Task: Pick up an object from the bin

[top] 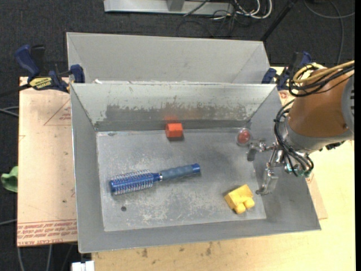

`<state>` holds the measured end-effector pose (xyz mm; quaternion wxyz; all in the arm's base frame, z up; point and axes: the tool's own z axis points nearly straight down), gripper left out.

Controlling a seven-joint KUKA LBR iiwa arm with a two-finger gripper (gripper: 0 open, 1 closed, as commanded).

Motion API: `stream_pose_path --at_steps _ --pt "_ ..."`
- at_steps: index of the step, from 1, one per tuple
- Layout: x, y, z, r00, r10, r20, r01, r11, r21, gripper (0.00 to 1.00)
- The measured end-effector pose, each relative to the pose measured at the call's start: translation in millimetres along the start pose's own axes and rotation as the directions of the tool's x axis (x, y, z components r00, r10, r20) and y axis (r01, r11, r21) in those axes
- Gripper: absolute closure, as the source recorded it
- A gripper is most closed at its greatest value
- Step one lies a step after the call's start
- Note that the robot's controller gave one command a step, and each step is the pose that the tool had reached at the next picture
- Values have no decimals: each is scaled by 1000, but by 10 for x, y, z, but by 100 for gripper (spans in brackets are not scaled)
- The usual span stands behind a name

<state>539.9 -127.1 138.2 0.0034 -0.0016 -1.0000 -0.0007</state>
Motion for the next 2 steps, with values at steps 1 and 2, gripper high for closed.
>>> stream_pose_path --at_steps 1,2 --pt "483 286 512 950 -313 6 313 950 1 0" --pt "236 82 689 888 -459 8 459 888 5 0"
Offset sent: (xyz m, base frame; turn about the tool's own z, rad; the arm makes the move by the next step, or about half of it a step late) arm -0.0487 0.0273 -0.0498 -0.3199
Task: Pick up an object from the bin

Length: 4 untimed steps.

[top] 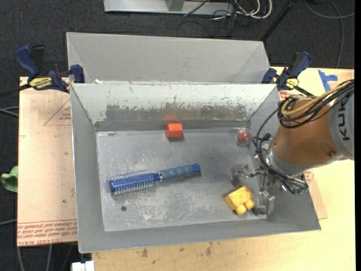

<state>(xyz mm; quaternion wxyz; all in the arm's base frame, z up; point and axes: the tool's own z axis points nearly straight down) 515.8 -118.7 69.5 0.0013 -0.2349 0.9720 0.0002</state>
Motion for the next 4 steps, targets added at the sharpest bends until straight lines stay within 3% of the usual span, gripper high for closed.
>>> stream_pose_path --at_steps 1,2,3,4 --pt "-111 266 -1 938 -346 -1 346 938 -3 0" --pt "-110 264 0 938 -347 -1 347 938 -2 100" --pt "-388 227 -1254 910 -415 6 415 910 8 100" --pt "-91 -424 -2088 746 -666 0 666 746 5 100"
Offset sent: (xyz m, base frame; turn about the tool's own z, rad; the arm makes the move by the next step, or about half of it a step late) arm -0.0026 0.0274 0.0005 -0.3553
